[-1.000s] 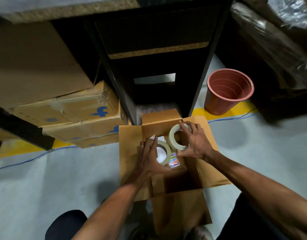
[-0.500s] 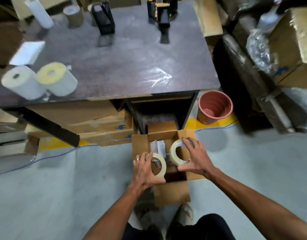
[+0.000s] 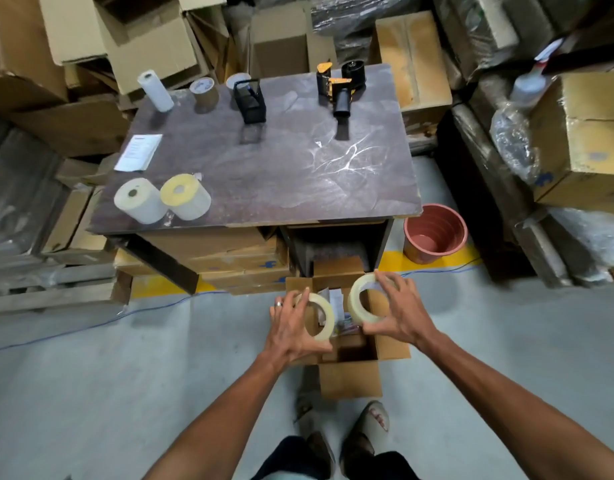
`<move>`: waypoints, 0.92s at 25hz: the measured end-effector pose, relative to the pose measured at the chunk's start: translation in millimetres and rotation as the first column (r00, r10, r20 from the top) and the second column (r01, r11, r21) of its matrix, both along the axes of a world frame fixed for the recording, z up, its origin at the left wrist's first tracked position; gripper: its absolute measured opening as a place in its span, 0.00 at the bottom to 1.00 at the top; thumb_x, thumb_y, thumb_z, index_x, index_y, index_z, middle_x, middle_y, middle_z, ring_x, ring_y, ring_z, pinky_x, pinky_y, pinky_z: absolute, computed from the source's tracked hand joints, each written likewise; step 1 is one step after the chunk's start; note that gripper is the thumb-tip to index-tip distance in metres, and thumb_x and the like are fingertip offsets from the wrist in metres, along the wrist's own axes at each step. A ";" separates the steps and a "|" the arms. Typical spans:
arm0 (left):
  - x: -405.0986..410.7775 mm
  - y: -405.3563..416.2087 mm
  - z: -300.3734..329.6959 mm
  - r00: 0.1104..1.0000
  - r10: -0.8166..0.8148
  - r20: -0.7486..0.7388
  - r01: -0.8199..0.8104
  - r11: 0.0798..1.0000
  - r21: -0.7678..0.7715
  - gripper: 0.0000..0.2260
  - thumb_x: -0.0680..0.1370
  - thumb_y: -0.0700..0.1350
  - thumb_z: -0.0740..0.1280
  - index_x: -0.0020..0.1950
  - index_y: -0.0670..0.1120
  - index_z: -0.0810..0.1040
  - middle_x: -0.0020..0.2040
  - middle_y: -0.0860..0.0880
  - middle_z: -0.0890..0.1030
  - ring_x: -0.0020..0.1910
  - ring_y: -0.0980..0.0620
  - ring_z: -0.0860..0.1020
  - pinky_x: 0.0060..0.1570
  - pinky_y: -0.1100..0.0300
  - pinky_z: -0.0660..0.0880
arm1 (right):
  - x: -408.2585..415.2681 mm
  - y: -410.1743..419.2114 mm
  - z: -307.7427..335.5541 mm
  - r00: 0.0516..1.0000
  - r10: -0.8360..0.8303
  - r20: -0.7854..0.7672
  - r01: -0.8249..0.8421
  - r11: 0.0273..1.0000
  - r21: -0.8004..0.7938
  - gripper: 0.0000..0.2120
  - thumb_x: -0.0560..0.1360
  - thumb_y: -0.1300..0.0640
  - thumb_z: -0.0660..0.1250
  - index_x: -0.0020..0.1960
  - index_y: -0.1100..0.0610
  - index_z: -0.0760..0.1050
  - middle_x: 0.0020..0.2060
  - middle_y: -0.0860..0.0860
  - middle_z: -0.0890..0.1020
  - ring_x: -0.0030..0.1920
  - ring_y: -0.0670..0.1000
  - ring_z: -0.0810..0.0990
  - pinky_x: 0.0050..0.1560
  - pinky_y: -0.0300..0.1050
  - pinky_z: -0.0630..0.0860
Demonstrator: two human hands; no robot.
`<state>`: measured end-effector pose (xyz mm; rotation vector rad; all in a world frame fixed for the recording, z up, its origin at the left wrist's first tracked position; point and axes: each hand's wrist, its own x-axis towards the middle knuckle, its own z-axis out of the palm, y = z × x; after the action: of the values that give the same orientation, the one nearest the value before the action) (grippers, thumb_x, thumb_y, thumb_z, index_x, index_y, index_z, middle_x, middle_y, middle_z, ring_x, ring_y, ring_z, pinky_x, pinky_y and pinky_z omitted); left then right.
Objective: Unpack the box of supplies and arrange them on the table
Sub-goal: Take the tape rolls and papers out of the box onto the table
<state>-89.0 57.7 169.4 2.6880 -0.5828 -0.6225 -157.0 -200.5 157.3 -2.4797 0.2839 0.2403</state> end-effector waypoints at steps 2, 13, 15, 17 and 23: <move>2.9 1.5 16.3 0.999 0.002 0.041 -0.002 1.000 -0.010 0.59 0.55 0.73 0.72 0.80 0.48 0.58 0.70 0.47 0.64 0.68 0.45 0.63 0.68 0.50 0.63 | 0.5 -3.1 13.4 0.999 -0.031 0.014 0.031 0.999 0.009 0.60 0.54 0.29 0.71 0.80 0.52 0.58 0.71 0.53 0.65 0.68 0.56 0.63 0.70 0.56 0.67; 67.8 18.6 59.0 0.983 0.059 0.171 -0.054 0.998 -0.034 0.59 0.53 0.72 0.69 0.80 0.48 0.60 0.68 0.47 0.66 0.64 0.45 0.65 0.64 0.50 0.67 | 63.2 16.6 51.0 0.997 -0.025 0.071 0.026 1.000 -0.006 0.59 0.54 0.31 0.72 0.80 0.51 0.58 0.71 0.51 0.67 0.68 0.54 0.65 0.69 0.53 0.69; 93.5 25.3 61.4 0.985 0.050 0.165 -0.048 0.999 -0.017 0.59 0.53 0.72 0.71 0.80 0.49 0.59 0.69 0.47 0.66 0.64 0.45 0.66 0.65 0.50 0.67 | 88.2 25.7 57.9 0.997 -0.016 0.079 0.018 0.999 -0.026 0.59 0.55 0.31 0.72 0.80 0.51 0.58 0.71 0.51 0.67 0.68 0.54 0.65 0.68 0.52 0.70; 122.5 31.7 64.5 0.983 0.051 0.179 -0.050 0.999 -0.009 0.59 0.53 0.71 0.73 0.80 0.49 0.60 0.69 0.47 0.67 0.64 0.45 0.66 0.64 0.50 0.67 | 116.4 34.8 65.5 0.996 -0.020 0.088 0.023 0.999 -0.036 0.58 0.55 0.31 0.72 0.79 0.51 0.59 0.70 0.51 0.68 0.68 0.55 0.66 0.68 0.53 0.69; 212.0 56.1 72.3 0.977 0.058 0.204 -0.058 0.998 -0.004 0.59 0.53 0.73 0.70 0.79 0.49 0.61 0.69 0.46 0.68 0.65 0.43 0.67 0.67 0.46 0.66 | 208.0 57.6 81.9 0.994 0.016 0.109 -0.012 0.999 -0.040 0.55 0.57 0.33 0.75 0.79 0.51 0.60 0.70 0.50 0.66 0.69 0.54 0.64 0.69 0.55 0.69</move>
<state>123.1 113.8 241.8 2.7792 -0.5520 -0.3331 51.0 -142.9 239.2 -2.5236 0.2270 0.1054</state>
